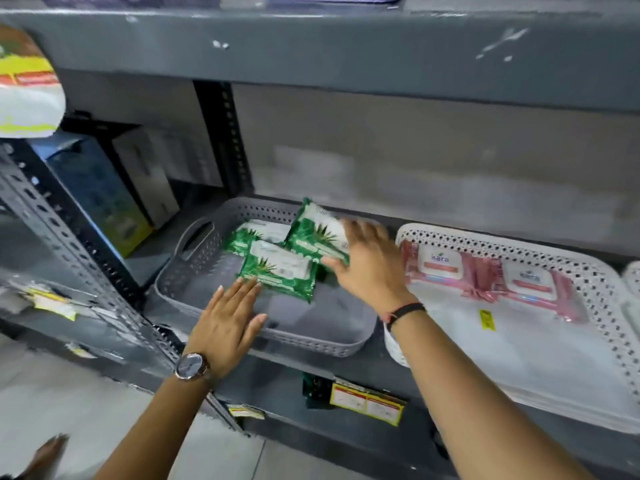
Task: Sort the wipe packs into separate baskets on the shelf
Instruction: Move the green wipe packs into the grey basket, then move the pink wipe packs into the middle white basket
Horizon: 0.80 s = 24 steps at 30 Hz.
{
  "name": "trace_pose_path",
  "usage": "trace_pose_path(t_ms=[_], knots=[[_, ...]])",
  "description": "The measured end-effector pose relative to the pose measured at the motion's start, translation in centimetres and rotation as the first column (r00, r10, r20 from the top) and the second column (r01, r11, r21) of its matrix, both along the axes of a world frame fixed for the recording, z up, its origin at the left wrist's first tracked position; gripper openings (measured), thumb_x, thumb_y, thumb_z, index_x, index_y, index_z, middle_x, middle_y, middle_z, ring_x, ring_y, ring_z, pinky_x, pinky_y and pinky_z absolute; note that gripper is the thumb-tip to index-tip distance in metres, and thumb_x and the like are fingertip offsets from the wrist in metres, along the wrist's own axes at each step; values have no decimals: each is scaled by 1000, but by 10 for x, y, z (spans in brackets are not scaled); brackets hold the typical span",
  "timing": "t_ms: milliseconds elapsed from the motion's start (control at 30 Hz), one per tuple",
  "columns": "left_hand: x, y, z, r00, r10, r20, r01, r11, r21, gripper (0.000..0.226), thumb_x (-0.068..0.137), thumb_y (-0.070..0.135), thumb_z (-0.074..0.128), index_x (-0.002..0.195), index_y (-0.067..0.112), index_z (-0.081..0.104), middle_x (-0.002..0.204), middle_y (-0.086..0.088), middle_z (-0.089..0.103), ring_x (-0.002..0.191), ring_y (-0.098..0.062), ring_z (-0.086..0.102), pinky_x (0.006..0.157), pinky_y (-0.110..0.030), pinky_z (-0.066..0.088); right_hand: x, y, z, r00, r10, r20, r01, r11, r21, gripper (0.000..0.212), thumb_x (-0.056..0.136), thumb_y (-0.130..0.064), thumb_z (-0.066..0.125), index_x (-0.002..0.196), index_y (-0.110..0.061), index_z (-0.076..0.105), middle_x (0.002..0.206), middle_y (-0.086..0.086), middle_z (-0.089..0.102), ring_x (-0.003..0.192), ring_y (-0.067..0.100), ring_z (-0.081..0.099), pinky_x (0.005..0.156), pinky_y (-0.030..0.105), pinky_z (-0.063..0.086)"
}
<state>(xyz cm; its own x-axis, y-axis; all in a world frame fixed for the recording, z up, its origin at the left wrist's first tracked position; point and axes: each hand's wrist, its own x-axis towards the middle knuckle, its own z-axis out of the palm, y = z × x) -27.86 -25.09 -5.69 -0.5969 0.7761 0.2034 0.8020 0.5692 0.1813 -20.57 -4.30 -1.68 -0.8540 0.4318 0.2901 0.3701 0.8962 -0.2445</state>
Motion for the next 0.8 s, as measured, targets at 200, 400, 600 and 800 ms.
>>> trace_pose_path(t_ms=[200,400,600,800], knots=[[-5,0,-6,999,-21,-39,21,1000,-6,87,91,54,-6,121,-5,52,124,-23,56,115,-40,51,99,-55,31,-14,-14,-41,982,-56,178,84,984,-154,65,84,-30,63,135,-9,28,136,18,42,125,35,38,95,44,46],[10,20,-6,994,-109,-5,109,992,64,97,80,64,-15,133,1,37,140,-18,39,131,-32,32,108,-40,13,4,3,-18,982,15,188,12,990,-138,64,83,-29,64,133,-8,31,138,18,38,125,37,38,102,45,39],[78,98,13,933,-347,-93,350,937,19,81,93,51,0,121,-5,52,125,-23,55,114,-43,50,101,-37,17,101,73,20,997,-30,-76,25,998,-62,43,87,-14,57,128,-8,45,135,13,45,124,31,42,101,37,38],[147,155,13,858,-489,-156,490,871,-33,77,96,48,4,114,-4,59,116,-22,62,103,-41,59,106,-20,5,250,173,22,962,-272,25,273,961,-35,38,87,-6,55,124,-11,50,134,10,49,123,28,45,99,34,38]])
